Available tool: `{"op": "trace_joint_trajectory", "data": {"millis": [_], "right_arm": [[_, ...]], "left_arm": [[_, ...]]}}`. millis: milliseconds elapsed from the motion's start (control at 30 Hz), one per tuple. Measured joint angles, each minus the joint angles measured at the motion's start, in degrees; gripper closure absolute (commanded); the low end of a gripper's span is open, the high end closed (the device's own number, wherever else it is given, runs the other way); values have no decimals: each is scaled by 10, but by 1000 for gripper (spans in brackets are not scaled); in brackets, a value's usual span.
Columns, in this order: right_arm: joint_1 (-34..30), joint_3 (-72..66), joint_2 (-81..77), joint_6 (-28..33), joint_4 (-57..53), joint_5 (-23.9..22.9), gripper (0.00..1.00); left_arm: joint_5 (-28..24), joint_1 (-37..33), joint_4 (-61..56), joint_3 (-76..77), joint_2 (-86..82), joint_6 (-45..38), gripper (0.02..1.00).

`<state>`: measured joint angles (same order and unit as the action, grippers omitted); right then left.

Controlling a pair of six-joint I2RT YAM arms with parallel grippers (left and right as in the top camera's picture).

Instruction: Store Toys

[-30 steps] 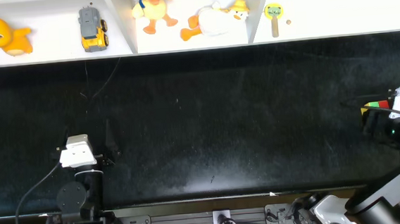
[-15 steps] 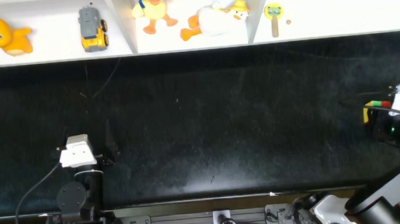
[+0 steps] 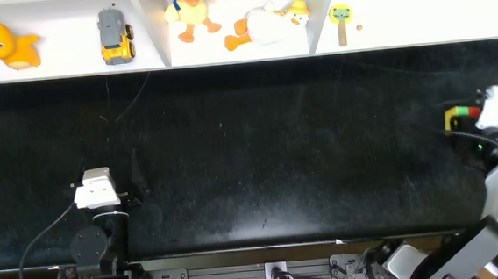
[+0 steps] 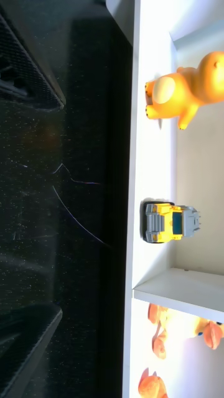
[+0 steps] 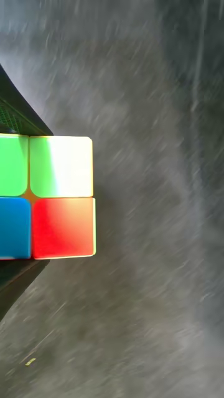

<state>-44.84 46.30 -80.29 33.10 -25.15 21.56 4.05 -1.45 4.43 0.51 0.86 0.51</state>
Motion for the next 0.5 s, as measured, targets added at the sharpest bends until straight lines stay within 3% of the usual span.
{"op": "trace_joint_trajectory", "data": {"millis": [233, 500], "right_arm": [[93, 104, -13, -68, -13, -18, 494], [153, 244, -97, -152, -16, -53, 485]], "left_arm": [[0, 0, 0, 0, 0, 0, 20], [0, 0, 0, 0, 0, 0, 20]]}}
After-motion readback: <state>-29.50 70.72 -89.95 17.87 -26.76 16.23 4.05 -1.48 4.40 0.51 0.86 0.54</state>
